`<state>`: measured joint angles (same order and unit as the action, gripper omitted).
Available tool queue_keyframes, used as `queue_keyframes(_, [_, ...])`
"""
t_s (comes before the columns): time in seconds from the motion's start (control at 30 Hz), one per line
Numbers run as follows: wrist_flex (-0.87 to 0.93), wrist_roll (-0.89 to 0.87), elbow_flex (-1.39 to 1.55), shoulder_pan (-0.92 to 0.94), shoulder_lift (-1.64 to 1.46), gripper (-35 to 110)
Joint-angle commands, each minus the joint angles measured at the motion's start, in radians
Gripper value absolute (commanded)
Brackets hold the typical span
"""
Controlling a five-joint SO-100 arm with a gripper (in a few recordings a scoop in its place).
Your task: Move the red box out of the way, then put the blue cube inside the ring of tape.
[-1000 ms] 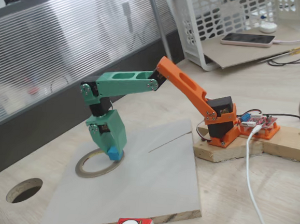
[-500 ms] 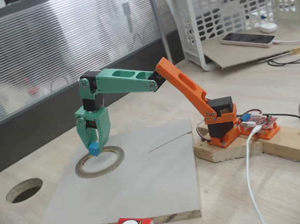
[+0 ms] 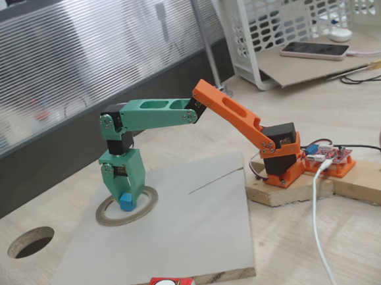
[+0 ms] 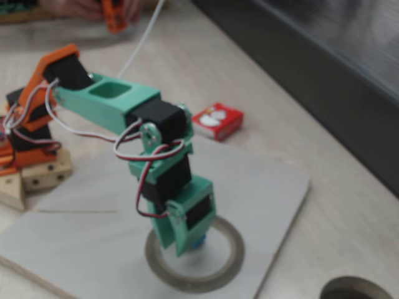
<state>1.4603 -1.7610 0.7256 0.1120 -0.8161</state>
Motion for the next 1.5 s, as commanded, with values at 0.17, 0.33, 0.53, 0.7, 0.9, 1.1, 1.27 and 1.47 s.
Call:
queue_keyframes(0.17, [0.003,-0.005,-0.017,0.014,-0.035,0])
queue_keyframes(0.33, [0.003,-0.006,-0.014,0.015,-0.035,1])
queue_keyframes(0.53, [0.003,-0.043,-0.015,0.014,-0.035,1])
queue_keyframes(0.7, [0.003,-0.144,-0.011,0.006,-0.034,7])
queue_keyframes(0.9, [0.020,-0.163,-0.011,0.006,-0.032,19])
queue_keyframes(1.1, [0.130,-0.163,-0.012,0.006,-0.021,21])
queue_keyframes(1.27, [0.135,-0.163,-0.020,0.006,-0.034,21])
queue_keyframes(1.47, [0.126,-0.163,-0.020,0.009,-0.035,21])
